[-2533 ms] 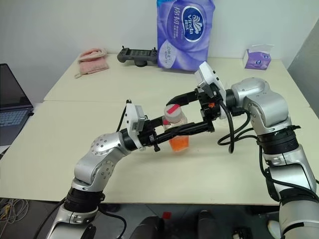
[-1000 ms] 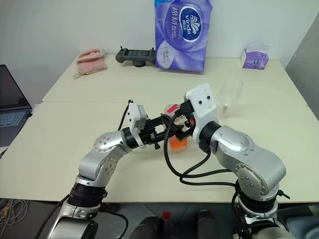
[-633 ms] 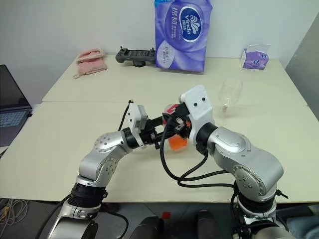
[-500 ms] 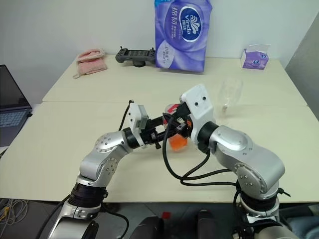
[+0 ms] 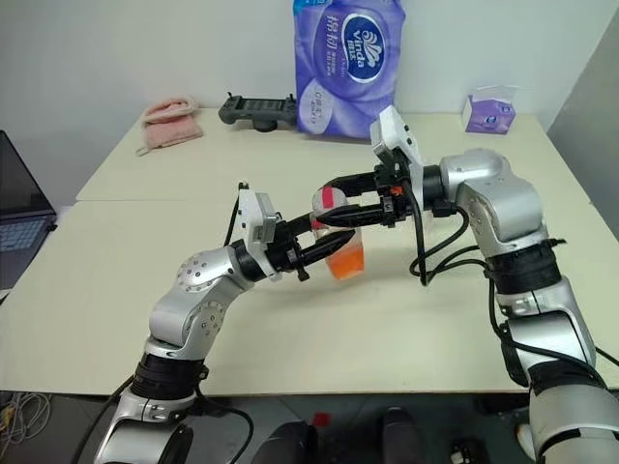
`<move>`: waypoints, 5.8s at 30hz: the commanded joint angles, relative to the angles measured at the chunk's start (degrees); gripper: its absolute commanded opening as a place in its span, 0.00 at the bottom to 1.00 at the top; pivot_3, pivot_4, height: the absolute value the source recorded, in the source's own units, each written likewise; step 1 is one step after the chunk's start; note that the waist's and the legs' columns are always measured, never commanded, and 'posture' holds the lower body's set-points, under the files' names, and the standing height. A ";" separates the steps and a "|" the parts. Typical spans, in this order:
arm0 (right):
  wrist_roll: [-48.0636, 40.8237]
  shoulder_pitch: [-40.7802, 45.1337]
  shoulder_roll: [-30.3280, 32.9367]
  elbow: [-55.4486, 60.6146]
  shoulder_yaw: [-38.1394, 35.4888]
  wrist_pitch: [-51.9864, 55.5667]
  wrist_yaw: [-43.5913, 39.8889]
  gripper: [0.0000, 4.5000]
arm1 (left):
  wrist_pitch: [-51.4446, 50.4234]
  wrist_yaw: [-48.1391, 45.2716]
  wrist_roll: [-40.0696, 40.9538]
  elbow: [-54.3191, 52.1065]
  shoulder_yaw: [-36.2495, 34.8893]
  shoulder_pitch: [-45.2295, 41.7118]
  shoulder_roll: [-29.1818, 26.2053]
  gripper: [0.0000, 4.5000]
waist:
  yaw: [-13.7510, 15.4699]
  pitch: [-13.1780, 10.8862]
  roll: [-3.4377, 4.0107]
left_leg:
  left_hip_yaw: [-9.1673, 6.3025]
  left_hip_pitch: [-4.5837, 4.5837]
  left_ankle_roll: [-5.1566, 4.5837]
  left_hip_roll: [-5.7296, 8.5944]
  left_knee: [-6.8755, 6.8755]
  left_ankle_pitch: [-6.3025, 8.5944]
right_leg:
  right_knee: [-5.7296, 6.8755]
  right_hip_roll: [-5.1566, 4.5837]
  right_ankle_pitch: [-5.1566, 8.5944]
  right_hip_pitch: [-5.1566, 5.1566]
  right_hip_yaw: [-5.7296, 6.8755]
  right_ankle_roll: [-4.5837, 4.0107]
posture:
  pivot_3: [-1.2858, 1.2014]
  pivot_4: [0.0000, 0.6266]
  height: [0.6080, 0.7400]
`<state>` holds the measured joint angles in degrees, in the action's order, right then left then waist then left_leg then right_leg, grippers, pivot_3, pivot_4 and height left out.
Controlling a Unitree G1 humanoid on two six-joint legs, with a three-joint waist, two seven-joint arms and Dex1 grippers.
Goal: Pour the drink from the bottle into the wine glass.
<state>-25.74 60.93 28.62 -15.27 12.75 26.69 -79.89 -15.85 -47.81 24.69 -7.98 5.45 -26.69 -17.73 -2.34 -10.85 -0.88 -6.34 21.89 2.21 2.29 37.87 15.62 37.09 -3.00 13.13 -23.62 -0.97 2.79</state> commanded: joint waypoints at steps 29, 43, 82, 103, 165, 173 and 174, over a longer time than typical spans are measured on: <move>-6.13 -15.48 1.20 37.71 -12.34 20.68 27.78 1.00 | -0.22 -0.30 0.02 -2.02 1.34 -0.29 0.19 0.40 | 0.89 0.00 0.00 | -0.06 0.50 0.12 -0.05 0.06 -0.06 | 0.11 -0.14 -0.01 -0.48 0.00 -0.01 | 0.52 0.24 1.00; -2.16 -16.88 -1.67 42.70 -5.63 25.87 43.16 1.00 | -0.16 -1.19 0.14 -1.23 1.86 -0.60 0.77 0.40 | 0.71 0.01 0.00 | 0.02 0.50 0.09 0.04 0.12 -0.09 | 0.15 -0.06 -0.06 -0.47 0.00 -0.08 | 0.52 0.24 1.00; -14.30 -23.74 2.11 46.24 -12.85 31.73 44.60 1.00 | 0.68 -1.90 -0.62 0.90 1.46 0.57 0.35 0.40 | 0.68 0.01 0.00 | 0.02 0.50 0.07 0.04 0.11 -0.08 | 0.19 -0.05 -0.08 -0.47 0.00 -0.09 | 0.52 0.24 1.00; -17.99 -21.16 -2.63 43.99 -14.11 34.57 50.95 0.57 | 0.75 -1.29 -0.75 0.76 1.30 0.56 0.50 0.40 | 0.69 0.01 0.00 | 0.04 0.49 0.07 0.04 0.12 -0.09 | 0.22 -0.05 -0.08 -0.47 -0.01 -0.09 | 0.52 0.24 1.00; -14.86 -9.65 8.87 17.05 -15.45 8.09 8.95 0.40 | -1.47 -2.62 1.84 -1.06 2.65 -0.79 0.31 0.39 | 0.75 0.02 -0.01 | 0.06 0.50 -0.01 0.02 0.18 -0.15 | 0.14 -0.12 -0.18 -0.44 -0.05 -0.05 | 0.52 0.24 1.00; -22.99 -17.67 11.76 29.31 -25.76 16.95 21.61 0.38 | -0.66 -3.78 1.22 1.54 3.10 -1.45 0.29 0.39 | 1.01 0.02 0.00 | 0.06 0.53 -0.02 0.05 0.17 -0.15 | 0.13 -0.14 -0.19 -0.44 -0.04 -0.04 | 0.52 0.24 1.00; -23.52 -18.92 12.51 30.63 -26.48 17.66 22.25 0.38 | -0.55 -3.99 1.22 1.95 3.15 -1.72 0.37 0.39 | 1.01 0.03 -0.01 | 0.05 0.53 -0.02 0.04 0.17 -0.15 | 0.12 -0.12 -0.19 -0.43 -0.02 -0.04 | 0.52 0.24 1.00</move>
<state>-47.21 43.35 40.79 12.48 -12.55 42.98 -59.06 -17.36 -50.97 25.45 -3.94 8.74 -26.94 -17.86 -1.33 -10.82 -0.89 -6.31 22.41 2.19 2.34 38.05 15.48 37.20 -3.10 12.94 -24.03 -0.97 2.74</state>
